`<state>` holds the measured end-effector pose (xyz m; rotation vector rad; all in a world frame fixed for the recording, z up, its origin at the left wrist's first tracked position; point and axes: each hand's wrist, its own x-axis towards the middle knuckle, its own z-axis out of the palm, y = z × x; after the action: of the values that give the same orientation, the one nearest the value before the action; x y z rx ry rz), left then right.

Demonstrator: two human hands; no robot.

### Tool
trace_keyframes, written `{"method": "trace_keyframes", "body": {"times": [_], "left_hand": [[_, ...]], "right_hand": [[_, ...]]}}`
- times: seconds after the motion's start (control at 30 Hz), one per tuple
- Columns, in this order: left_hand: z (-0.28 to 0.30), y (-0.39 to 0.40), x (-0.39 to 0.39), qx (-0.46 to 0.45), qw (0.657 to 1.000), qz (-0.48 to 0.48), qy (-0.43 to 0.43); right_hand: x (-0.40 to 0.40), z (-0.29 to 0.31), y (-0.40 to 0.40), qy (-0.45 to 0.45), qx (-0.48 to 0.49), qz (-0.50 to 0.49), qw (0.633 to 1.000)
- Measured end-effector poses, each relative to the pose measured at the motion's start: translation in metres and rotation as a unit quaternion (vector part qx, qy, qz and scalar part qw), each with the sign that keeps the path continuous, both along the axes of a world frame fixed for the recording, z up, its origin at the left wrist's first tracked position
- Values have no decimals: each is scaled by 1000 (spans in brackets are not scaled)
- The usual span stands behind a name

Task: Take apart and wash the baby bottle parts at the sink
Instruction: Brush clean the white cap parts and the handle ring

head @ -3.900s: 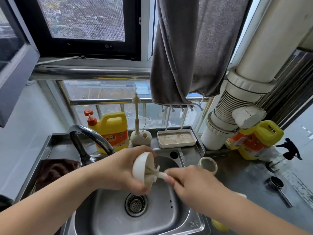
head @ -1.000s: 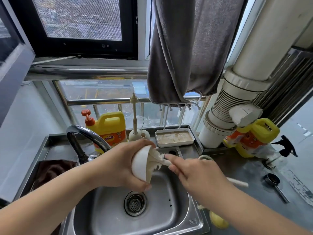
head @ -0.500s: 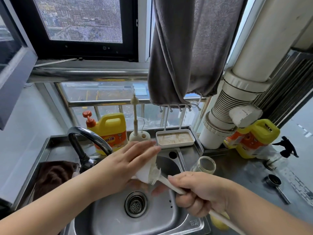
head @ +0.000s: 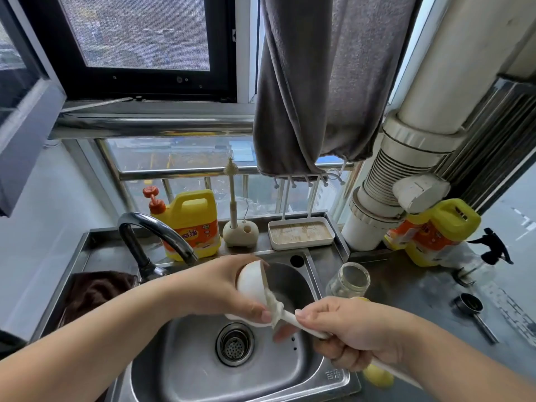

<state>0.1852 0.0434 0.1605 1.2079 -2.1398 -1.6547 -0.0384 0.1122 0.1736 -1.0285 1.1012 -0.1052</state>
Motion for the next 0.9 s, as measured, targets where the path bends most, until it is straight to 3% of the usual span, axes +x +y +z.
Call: {"method": "trace_keyframes", "body": {"times": [0.13,0.23,0.3,0.37,0.4,0.47,0.53,0.63,0.73,0.77,0.83,0.9], "left_hand": [[-3,8,-3,1,1000,-3,19],[-2,12,-4,-42,999,-8,31],[-4,13,-3,-33,998,-6,48],[-4,11,1,-22,998,-1,57],[-3,10,3,-21,998,-4,59],[2,8,7,-40,998,-13,51],[3,8,11,-80,996,-8,46],[-1,14,14,-165,985,17,37],[-9,19,13,-314,949,-5,0],[-11,18,14,-361,932,-16,-11],[-13,15,15,-419,908,-19,-16],[-14,13,15,-437,899,-18,-20]], "right_hand": [[2,1,5,51,-27,17,998],[8,5,4,207,-180,96,957],[11,5,5,313,-360,109,872],[6,-5,1,447,-542,140,698],[4,-11,-2,474,-582,145,645],[8,-16,-3,473,-621,139,610],[16,-16,-1,449,-605,112,648],[21,-14,4,335,-447,84,825],[18,-11,-1,203,-267,91,938],[18,-8,-1,154,-191,71,967],[17,-2,-1,88,-81,45,992],[16,4,-1,89,-77,65,991]]}}
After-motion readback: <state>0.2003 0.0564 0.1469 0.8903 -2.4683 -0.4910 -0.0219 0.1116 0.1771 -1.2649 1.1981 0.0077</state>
